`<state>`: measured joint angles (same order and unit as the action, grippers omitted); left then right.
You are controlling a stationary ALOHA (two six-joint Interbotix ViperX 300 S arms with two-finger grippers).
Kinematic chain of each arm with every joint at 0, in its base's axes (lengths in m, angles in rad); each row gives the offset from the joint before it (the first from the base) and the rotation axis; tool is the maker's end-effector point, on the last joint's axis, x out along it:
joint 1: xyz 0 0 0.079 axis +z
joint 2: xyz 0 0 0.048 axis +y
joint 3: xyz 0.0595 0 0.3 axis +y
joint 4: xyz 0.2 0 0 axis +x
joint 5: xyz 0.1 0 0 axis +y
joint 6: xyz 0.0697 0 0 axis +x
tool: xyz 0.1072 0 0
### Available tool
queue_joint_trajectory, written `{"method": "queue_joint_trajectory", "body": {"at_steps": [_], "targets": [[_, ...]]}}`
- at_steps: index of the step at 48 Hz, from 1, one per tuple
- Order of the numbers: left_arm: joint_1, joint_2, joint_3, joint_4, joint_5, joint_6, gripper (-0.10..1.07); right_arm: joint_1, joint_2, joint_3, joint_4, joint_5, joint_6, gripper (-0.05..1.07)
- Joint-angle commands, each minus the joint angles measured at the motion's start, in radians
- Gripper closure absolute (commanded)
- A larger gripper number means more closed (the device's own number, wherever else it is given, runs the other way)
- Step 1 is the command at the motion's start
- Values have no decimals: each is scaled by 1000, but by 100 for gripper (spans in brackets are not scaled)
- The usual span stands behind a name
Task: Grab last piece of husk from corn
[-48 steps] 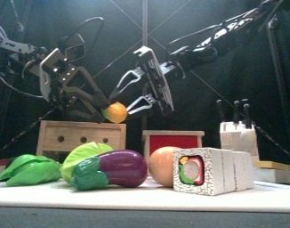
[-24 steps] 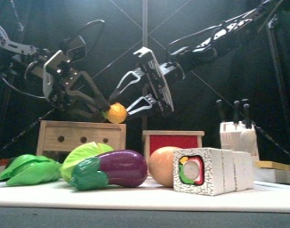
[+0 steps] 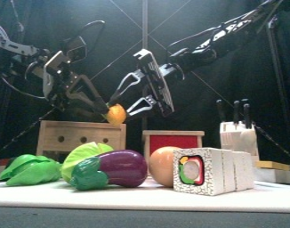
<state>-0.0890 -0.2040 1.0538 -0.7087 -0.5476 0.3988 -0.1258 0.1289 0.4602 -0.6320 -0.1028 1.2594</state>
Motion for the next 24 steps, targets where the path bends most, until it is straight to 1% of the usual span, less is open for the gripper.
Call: {"method": "queue_joint_trajectory", "body": {"at_steps": [1, 8, 11, 17, 24], "targets": [[11, -3, -12, 3, -9, 2, 27, 2, -35, -15, -2, -8, -2, 52], [12, -3, -11, 3, -9, 2, 37, 3, -35, -12, 0, -8, 0, 52], [14, -3, -11, 3, -9, 2, 39, 3, -35, -8, -2, -8, 0, 52], [14, -3, -5, 0, -9, 0, 42, 6, -35, 0, -2, -8, 0, 52], [20, -3, 0, -2, -11, 0, 42, 14, -35, 8, 0, -8, 0, 52]]}}
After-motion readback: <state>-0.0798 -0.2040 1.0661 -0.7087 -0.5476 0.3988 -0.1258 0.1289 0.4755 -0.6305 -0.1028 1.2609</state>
